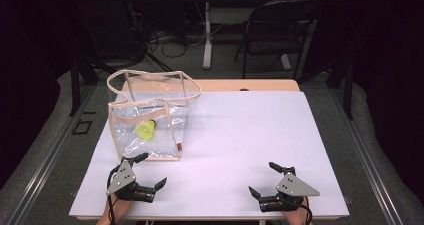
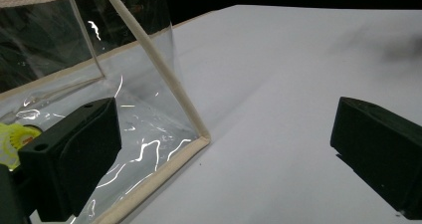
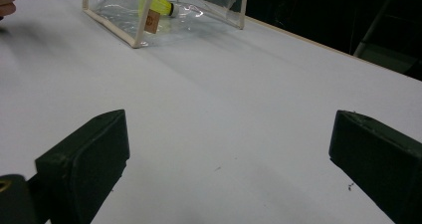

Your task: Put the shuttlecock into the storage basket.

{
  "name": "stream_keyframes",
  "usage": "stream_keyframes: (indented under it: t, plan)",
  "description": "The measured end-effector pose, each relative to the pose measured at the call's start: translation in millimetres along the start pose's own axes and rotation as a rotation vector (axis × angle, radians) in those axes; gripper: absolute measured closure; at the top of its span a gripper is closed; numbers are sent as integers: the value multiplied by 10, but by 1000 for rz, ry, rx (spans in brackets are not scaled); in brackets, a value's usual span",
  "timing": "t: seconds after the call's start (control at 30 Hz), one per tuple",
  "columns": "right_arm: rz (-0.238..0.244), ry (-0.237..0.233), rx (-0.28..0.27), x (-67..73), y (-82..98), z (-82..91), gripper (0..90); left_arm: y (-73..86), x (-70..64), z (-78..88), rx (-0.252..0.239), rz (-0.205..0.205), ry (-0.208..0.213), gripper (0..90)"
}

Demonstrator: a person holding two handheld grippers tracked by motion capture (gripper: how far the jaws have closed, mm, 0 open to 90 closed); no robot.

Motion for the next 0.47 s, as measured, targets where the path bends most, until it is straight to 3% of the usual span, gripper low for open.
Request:
stream_keyframes:
  t: [0.2, 0.47]
  plan:
    - [4, -3, 0, 6, 0, -3, 20, 30, -14, -33, 14, 12, 8, 0]
    - [2, -4, -1, 1, 3, -2, 20, 30, -20, -69, 34, -1, 19, 0]
Point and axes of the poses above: each handheld gripper's, and its own axes: z roughly backward along the jaws, y roughly out of its underside, x roughly to its left, the point moved 2 cm from there along -z, roughly forward along the jaws, and after that the axes turned 11 degrees about y, right-handed, at the moved point
